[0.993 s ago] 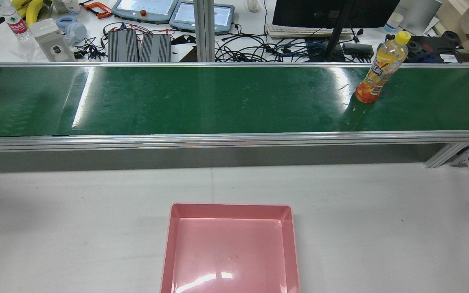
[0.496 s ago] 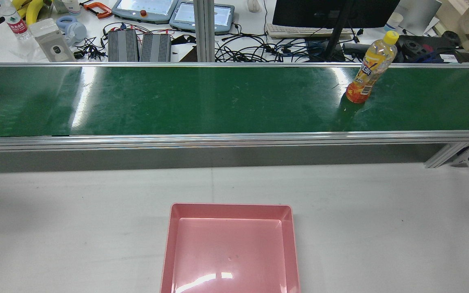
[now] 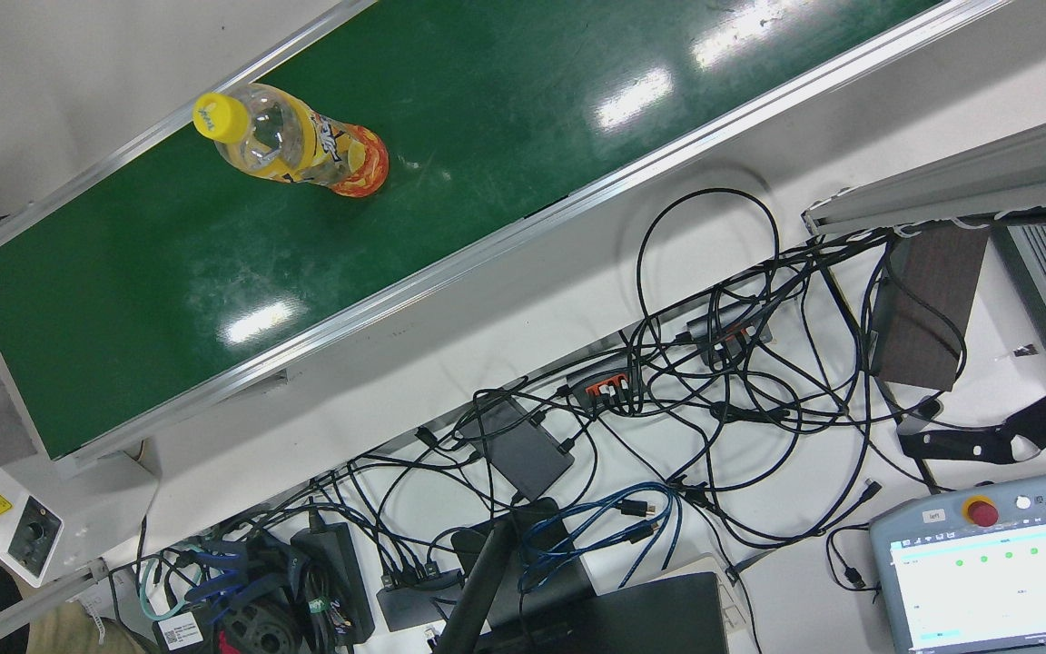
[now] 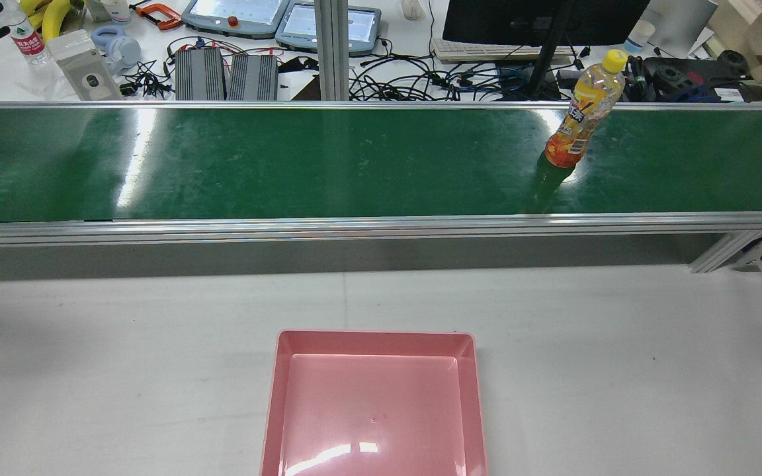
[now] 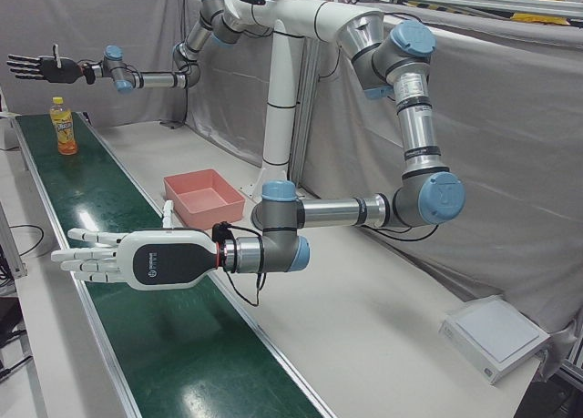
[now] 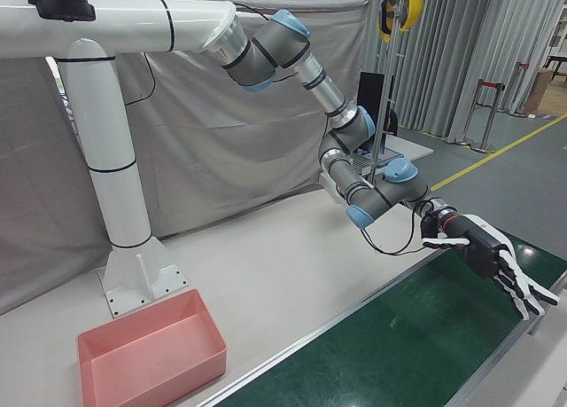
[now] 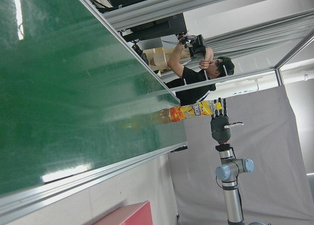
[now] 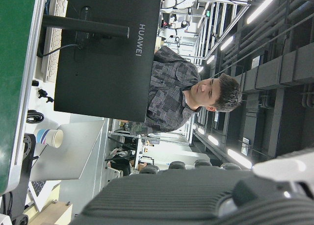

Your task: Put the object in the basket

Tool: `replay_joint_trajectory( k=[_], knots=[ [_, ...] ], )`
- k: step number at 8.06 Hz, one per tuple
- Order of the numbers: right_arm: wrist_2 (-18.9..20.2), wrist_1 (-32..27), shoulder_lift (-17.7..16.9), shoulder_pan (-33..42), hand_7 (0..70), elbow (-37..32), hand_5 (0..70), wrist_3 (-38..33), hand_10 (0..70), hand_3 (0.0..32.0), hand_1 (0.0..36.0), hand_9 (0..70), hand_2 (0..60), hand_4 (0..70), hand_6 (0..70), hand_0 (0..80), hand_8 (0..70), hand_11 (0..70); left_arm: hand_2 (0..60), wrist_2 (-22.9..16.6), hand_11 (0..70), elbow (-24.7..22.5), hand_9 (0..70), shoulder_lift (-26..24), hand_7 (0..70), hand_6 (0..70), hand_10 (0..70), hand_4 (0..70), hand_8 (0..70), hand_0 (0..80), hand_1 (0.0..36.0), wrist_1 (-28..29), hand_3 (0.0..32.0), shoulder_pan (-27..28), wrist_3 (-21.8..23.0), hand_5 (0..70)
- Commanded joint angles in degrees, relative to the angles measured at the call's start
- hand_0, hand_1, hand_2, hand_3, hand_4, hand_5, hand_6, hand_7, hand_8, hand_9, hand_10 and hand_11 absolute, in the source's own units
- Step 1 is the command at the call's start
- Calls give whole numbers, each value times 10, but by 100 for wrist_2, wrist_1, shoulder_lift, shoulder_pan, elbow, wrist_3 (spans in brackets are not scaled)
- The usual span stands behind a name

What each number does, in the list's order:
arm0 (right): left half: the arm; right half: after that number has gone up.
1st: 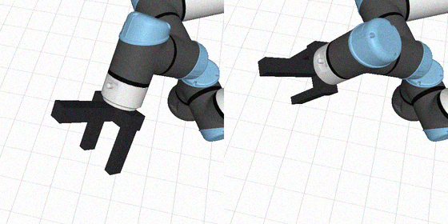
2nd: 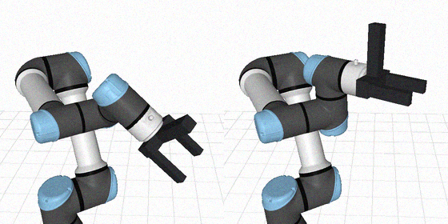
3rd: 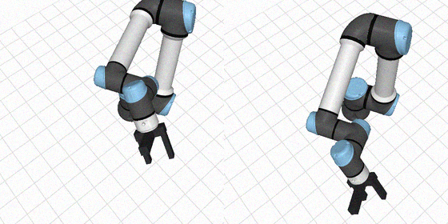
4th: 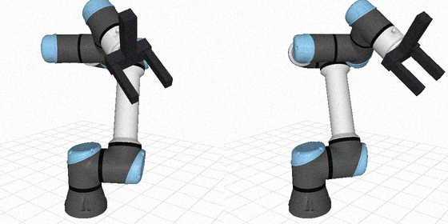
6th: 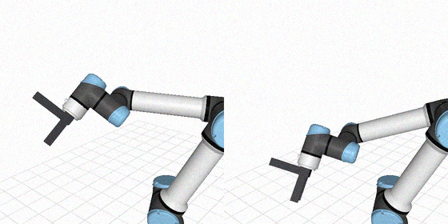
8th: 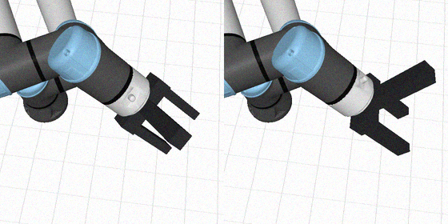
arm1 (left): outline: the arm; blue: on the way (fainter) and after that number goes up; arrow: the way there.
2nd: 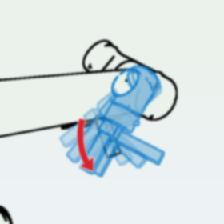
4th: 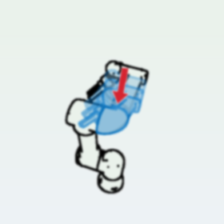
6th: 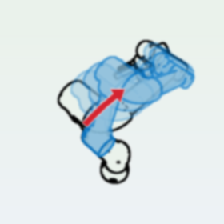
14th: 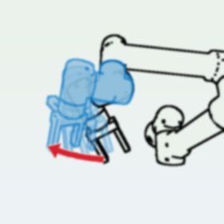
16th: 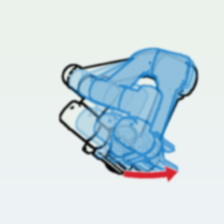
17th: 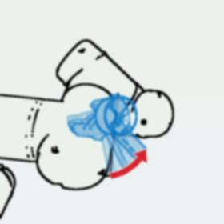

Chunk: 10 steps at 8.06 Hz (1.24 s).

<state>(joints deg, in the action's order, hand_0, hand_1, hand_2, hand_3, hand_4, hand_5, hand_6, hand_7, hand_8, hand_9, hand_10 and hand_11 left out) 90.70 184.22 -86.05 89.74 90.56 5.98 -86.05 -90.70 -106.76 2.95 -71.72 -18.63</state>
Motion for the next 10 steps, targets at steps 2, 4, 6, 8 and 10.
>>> replay_joint_trajectory(
  k=[2, 4, 6, 8, 10],
  knots=[
    [0, -9, 0, 0, 0, -3, 0, 0, 0, 0, 0, 0, 0, 0, 0, 0, 0, 0, 0, 0, 126, 0, 88, -3, 0, 0, 80, 177, 46, 499, 59, -5, 0, 0, 0, 111],
    [0, 0, 0, 0, 0, -3, 0, 0, 0, 0, 0, 0, 0, 0, 0, 0, 0, 0, 0, 0, 132, 0, 88, -46, 0, 0, 83, 181, 46, 500, 60, -23, 0, 44, 0, 111],
    [0, -9, 0, 0, 0, -3, 0, 0, 0, 0, 0, 0, 0, 0, 0, 0, 0, 0, 0, 0, 127, 0, 86, -47, 0, 0, 80, 178, 44, 499, 60, -40, 0, 44, 0, 111],
    [0, 0, 0, 0, 0, -3, 0, 0, 0, 0, 0, 0, 0, 0, 0, 0, 0, 0, 0, 0, 126, 0, 89, -81, 0, 0, 80, 177, 47, 499, 61, -66, 0, 53, -9, 114],
    [0, -9, 0, 0, 0, -3, 0, 0, 0, 0, 0, 0, 0, 0, 0, 0, 0, 0, 0, 0, 128, 0, 85, -91, 0, 0, 81, 174, 44, 499, 60, -102, 0, 53, -26, 112]
  ],
)
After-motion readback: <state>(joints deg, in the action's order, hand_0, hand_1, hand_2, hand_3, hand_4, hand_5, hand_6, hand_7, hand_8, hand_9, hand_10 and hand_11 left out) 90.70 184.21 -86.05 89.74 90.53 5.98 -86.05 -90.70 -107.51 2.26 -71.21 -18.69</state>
